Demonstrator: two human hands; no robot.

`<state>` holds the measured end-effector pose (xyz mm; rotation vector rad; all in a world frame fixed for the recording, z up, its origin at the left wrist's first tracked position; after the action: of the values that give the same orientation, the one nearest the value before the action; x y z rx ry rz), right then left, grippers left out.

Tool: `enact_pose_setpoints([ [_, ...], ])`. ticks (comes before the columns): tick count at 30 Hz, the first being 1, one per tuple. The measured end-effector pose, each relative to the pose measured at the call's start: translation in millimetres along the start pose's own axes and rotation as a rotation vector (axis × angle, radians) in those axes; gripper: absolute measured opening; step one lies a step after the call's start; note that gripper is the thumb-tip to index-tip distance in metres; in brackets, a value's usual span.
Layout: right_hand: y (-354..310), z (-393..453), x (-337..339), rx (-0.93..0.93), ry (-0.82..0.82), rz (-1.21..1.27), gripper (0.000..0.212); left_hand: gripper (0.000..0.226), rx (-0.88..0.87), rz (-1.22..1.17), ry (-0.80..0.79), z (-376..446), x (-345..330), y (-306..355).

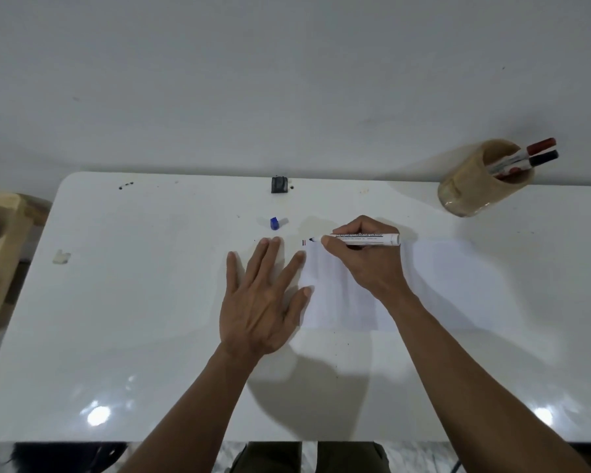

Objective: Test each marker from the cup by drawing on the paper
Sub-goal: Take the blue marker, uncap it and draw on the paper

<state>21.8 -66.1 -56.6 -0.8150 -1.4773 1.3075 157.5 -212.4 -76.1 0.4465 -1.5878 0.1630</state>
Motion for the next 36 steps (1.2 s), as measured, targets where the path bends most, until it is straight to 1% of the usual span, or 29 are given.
enact_pose_setpoints([
  [13,10.5,2.4,-4.1,0.007,0.004,-0.025,0.017,0.055,-0.009,-0.039,0.173,0.2,2.1,-0.1],
  [27,11.1,4.0,-5.5,0.0,-0.011,-0.086,0.018,0.054,-0.01,-0.055,0.195,0.0,3.0,-0.2],
  [36,12.9,5.1,-5.2,0.008,-0.025,-0.082,0.019,0.054,-0.011,-0.061,0.202,-0.4,3.5,-0.2],
])
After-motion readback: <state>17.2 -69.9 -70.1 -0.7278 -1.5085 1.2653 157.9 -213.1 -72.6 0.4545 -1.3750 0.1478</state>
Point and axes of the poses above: each hand's wrist, its own z-axis towards the middle knuckle, its own x-axis out of the back of the hand, y = z × x, the point moved 7 cm from there along z, towards the middle knuckle, and after that the axes turned 11 degrees about x, right-handed, at the moved point
